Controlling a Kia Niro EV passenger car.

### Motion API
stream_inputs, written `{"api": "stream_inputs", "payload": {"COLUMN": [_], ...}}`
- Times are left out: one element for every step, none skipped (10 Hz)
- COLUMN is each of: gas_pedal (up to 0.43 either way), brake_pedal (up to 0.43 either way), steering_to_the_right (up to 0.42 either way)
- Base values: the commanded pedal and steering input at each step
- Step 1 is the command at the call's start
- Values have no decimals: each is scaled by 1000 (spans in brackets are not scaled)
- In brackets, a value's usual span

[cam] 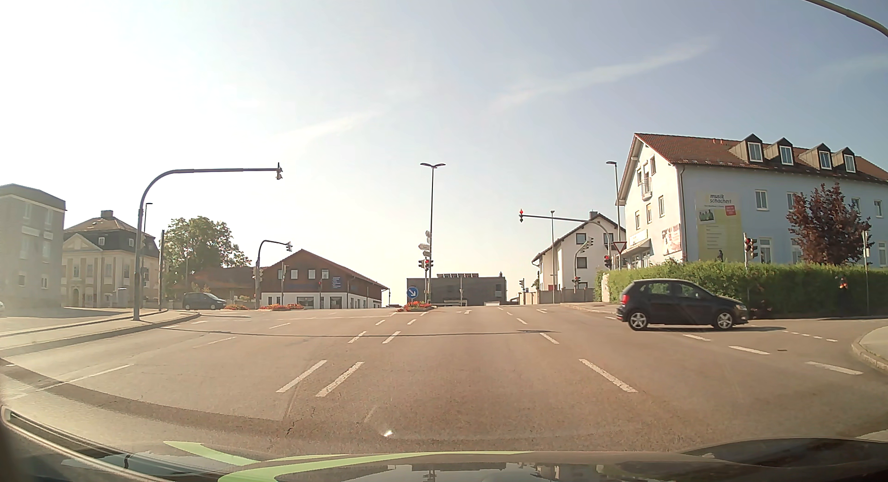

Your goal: Follow the waypoints while adhering to traffic rules and regulations

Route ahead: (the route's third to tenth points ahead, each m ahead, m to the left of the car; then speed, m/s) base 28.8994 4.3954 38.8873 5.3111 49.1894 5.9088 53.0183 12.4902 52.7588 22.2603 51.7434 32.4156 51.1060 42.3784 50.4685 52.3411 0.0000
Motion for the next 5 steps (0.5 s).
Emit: {"api": "stream_inputs", "payload": {"gas_pedal": [0, 0, 0, 0, 0], "brake_pedal": [311, 311, 311, 311, 311], "steering_to_the_right": [-15, -15, -15, -15, -15]}}
